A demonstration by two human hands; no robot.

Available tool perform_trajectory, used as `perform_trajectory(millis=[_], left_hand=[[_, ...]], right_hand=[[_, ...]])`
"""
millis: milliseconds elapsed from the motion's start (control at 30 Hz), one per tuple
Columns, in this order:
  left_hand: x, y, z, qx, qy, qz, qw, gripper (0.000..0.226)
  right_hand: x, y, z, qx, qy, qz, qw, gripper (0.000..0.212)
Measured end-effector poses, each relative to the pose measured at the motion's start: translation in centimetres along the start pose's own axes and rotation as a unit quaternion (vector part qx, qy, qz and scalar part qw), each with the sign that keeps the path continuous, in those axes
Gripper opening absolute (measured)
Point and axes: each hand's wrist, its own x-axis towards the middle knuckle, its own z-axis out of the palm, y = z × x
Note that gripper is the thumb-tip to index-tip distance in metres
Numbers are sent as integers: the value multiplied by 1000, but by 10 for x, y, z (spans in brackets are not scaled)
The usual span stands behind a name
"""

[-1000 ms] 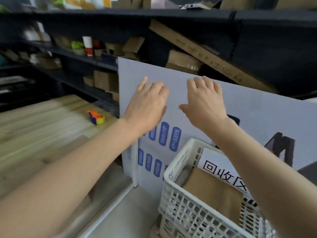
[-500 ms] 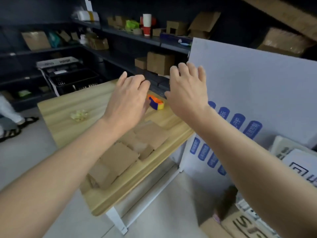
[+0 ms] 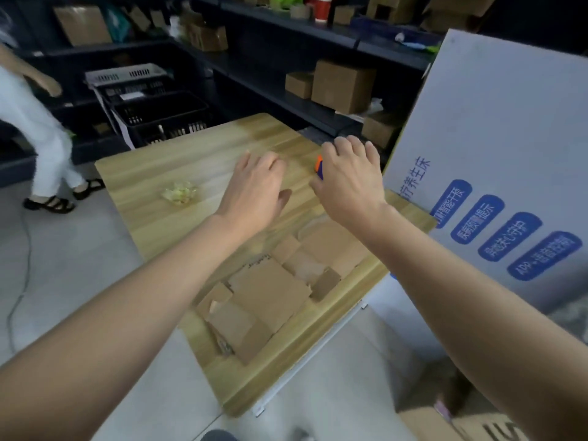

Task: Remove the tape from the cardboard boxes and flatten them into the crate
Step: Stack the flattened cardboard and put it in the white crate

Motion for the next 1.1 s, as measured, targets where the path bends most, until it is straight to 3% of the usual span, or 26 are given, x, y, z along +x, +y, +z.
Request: perform_trajectory(millis=[133,300,467,667,833,900,967,1033,1100], left_hand=[[6,-43,42,-47,-63,6,997,45],[-1,-92,93,-86,-151,53,983,44],[-29,-123,137,-128,-274,110,947,53],[-61,-136,178,-174,-369,95,908,62],[-79,-145,205,-228,-422,23,877,85],[-84,-147,214,-238,-448,-12,862,96],[-88,-150,222,-261,-472,-69,839,103],[-91,-150,228,-299,-483,-131,812,99],[-91,-149,235,-343,-479,-172,789,87]], right_hand=[[8,-32,36,-2,-56,25,998,44],[-3,-76,85,4,-125,121,985,46],[-28,-117,123,30,-197,234,951,54],[-76,-149,162,41,-266,336,903,54],[-108,-166,184,72,-299,401,863,61],[-114,-171,191,127,-299,448,833,64],[-117,-177,197,221,-288,518,775,71],[-120,-180,203,319,-267,575,704,81],[-120,-181,208,366,-236,608,664,79]])
